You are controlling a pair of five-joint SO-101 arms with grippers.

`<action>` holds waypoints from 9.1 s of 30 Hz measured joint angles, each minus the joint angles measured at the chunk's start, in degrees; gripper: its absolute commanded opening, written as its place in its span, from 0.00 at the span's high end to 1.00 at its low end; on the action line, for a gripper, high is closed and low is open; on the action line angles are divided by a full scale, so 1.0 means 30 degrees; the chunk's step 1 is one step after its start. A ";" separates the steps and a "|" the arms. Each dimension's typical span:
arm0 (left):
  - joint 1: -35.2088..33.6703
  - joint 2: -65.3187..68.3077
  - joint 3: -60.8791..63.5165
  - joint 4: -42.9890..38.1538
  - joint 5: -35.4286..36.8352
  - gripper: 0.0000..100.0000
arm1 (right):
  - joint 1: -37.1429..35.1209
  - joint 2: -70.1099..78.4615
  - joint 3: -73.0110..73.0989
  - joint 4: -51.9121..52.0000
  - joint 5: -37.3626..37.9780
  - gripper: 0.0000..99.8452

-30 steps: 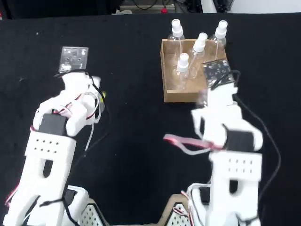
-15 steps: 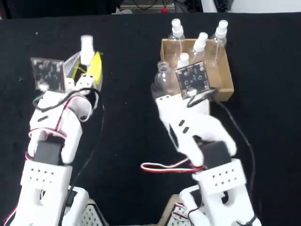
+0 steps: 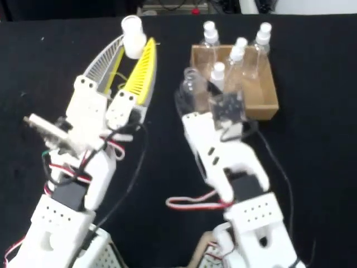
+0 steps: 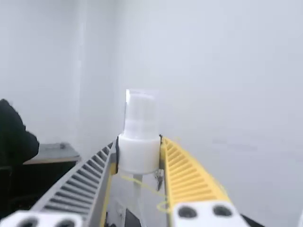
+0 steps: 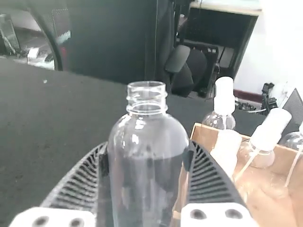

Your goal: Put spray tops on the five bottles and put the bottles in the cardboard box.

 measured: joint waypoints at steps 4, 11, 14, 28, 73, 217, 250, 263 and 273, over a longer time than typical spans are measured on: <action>0.0703 0.0000 0.0000 -0.1465 0.0000 0.91 | 0.0000 -0.3136 0.1846 -0.0234 -0.1084 0.92; 0.2901 0.0879 -0.0557 -0.3136 0.0000 0.91 | -0.0029 -0.7297 0.3897 -0.0674 -0.1348 0.92; 0.3429 0.2520 -0.2374 -0.3136 0.0000 0.91 | -0.0029 -0.8117 0.4454 -0.0674 -0.1348 0.92; 0.4689 0.5509 -0.5099 -0.3136 0.0000 0.91 | -0.0029 -0.8586 0.5304 -0.0791 -0.1407 0.92; 0.4747 0.6769 0.1143 -0.6183 0.0000 0.91 | 0.0000 -0.9319 0.5333 -0.0791 -0.1407 0.92; -0.5304 -1.2630 1.5092 1.2952 0.2315 0.76 | 1.9018 1.8374 -0.4659 -1.7055 -0.0322 0.94; -0.5304 -1.2630 1.5092 1.3597 0.2315 0.76 | 2.0132 3.2147 -0.7648 -2.7927 0.0908 0.94; -0.5304 -1.2630 1.5092 1.3597 0.2315 0.76 | 2.0132 3.2234 -0.4161 -3.2088 0.0879 0.94; -0.5304 -1.2630 1.5092 1.3597 0.2315 0.76 | 2.0132 3.2234 -0.3722 -3.2469 0.0879 0.79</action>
